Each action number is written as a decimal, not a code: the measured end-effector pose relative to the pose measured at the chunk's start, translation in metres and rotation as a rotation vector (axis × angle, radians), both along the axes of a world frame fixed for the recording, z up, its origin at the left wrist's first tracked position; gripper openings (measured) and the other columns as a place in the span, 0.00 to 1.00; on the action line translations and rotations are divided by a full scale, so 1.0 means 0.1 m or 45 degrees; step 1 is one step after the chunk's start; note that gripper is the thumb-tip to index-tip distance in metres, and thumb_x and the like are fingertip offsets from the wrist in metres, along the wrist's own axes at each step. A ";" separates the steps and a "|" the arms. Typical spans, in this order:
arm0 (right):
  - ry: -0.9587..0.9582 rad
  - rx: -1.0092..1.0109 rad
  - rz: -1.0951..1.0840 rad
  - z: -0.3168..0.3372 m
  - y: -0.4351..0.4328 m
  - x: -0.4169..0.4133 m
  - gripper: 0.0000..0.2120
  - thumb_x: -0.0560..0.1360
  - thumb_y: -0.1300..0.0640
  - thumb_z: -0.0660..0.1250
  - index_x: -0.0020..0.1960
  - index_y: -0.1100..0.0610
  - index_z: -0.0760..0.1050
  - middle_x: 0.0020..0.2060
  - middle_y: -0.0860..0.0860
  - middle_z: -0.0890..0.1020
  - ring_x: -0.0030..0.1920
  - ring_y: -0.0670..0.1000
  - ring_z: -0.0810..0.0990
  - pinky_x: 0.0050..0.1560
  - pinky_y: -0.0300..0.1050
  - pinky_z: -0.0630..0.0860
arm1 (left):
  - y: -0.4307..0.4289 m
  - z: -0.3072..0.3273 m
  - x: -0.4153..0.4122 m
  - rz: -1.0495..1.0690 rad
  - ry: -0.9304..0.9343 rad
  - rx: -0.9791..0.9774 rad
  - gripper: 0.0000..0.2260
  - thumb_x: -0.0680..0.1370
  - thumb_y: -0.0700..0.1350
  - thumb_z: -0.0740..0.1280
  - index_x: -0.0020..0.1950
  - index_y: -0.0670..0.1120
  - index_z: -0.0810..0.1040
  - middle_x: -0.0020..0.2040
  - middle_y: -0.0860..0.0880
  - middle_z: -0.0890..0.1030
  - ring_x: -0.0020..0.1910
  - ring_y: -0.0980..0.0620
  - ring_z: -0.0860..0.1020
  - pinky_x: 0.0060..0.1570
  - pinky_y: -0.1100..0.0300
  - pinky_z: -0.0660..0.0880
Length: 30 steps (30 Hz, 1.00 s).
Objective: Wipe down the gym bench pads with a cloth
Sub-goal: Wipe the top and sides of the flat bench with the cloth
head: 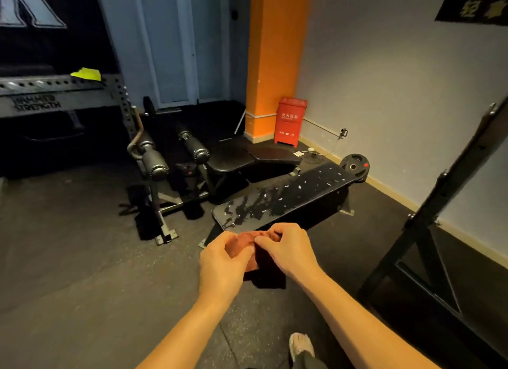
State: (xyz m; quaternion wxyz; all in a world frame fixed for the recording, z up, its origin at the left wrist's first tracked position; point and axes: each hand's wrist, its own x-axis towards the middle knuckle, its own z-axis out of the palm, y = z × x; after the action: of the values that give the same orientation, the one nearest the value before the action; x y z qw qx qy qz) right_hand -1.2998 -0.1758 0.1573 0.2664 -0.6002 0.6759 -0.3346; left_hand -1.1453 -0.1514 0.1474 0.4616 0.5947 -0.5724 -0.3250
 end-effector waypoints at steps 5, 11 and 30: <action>-0.177 0.162 -0.032 -0.55 -1.21 -0.20 0.09 0.77 0.53 0.70 0.40 0.55 0.78 0.35 0.48 0.81 0.41 0.50 0.81 0.47 0.50 0.78 | -0.91 -0.54 -0.45 0.078 -0.069 -0.059 0.14 0.75 0.39 0.75 0.48 0.60 0.82 0.44 0.59 0.82 0.47 0.63 0.80 0.44 0.70 0.75; -1.072 0.625 -0.128 -1.20 -2.46 -0.91 0.16 0.81 0.50 0.66 0.49 0.62 0.84 0.42 0.59 0.86 0.43 0.58 0.85 0.42 0.53 0.81 | -2.08 -1.01 -1.03 -0.307 -0.671 0.048 0.21 0.76 0.55 0.67 0.68 0.53 0.80 0.64 0.61 0.77 0.64 0.62 0.72 0.65 0.64 0.68; -0.659 0.482 -0.296 -3.79 -4.12 -0.17 0.08 0.80 0.57 0.70 0.58 0.51 0.77 0.54 0.47 0.79 0.55 0.49 0.78 0.51 0.43 0.73 | -4.10 -3.57 -0.28 -0.256 0.198 0.856 0.06 0.77 0.48 0.75 0.41 0.48 0.87 0.39 0.50 0.86 0.40 0.54 0.83 0.46 0.62 0.75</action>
State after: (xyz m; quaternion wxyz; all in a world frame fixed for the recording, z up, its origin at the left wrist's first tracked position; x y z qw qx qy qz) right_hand -1.3166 -0.5876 -0.2220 0.4958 -0.3544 0.6999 -0.3724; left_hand -1.1729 -0.5612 -0.2097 0.2479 0.6276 -0.4523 -0.5832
